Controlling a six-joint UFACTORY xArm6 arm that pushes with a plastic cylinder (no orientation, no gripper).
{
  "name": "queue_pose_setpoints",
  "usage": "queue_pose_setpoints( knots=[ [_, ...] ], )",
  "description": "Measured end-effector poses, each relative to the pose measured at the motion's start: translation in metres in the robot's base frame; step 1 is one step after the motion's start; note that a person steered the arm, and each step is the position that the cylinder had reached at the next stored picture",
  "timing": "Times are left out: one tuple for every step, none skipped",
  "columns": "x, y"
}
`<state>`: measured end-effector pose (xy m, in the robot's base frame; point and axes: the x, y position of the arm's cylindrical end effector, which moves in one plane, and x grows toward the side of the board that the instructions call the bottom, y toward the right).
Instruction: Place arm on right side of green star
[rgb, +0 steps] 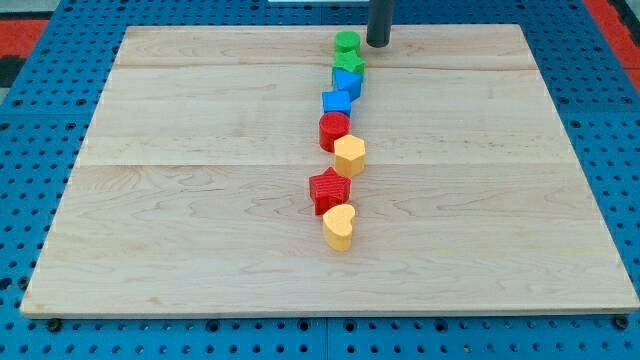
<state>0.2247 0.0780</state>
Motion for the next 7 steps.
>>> queue_pose_setpoints(
  knots=[
    [0.000,0.003],
    [0.000,0.008],
    [0.000,0.023],
    [0.000,0.031],
    [0.000,0.038],
    [0.000,0.044],
    [0.000,0.047]
  ],
)
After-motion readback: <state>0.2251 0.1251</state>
